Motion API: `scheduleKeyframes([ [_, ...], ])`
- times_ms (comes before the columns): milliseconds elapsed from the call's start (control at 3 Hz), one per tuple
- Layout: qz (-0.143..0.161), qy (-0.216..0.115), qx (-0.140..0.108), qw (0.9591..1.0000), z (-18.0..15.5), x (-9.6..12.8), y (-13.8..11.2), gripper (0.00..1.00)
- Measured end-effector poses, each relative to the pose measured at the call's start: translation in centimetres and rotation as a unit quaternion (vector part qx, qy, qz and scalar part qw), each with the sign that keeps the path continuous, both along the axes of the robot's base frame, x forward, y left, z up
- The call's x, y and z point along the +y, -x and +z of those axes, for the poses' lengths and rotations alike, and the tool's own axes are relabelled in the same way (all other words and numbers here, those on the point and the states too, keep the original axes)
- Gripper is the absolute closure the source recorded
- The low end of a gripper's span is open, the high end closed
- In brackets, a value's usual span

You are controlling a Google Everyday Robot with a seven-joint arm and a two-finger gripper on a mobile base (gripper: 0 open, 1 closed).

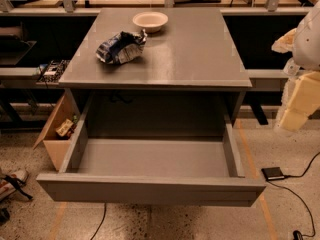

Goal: Place blue chip bag into top drawer

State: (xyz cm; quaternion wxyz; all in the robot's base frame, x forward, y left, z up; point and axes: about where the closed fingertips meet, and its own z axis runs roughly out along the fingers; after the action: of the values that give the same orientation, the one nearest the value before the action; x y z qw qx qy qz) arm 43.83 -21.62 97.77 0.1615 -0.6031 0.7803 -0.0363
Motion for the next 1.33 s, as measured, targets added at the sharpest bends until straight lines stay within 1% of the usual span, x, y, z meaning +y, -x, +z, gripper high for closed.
scheduleKeyframes([
  [333,0.0,0.0,0.0,1.0,0.0,0.0,0.0,0.0],
  [667,0.004,-0.023,-0.015,0.9996,-0.9,2.3,-2.9,0.0],
  [1000,0.013,-0.088,-0.051,0.9947,-2.0,8.2,-9.1,0.0],
  [1333,0.008,-0.143,-0.081,0.9864,-2.5,14.2,-14.2,0.0],
])
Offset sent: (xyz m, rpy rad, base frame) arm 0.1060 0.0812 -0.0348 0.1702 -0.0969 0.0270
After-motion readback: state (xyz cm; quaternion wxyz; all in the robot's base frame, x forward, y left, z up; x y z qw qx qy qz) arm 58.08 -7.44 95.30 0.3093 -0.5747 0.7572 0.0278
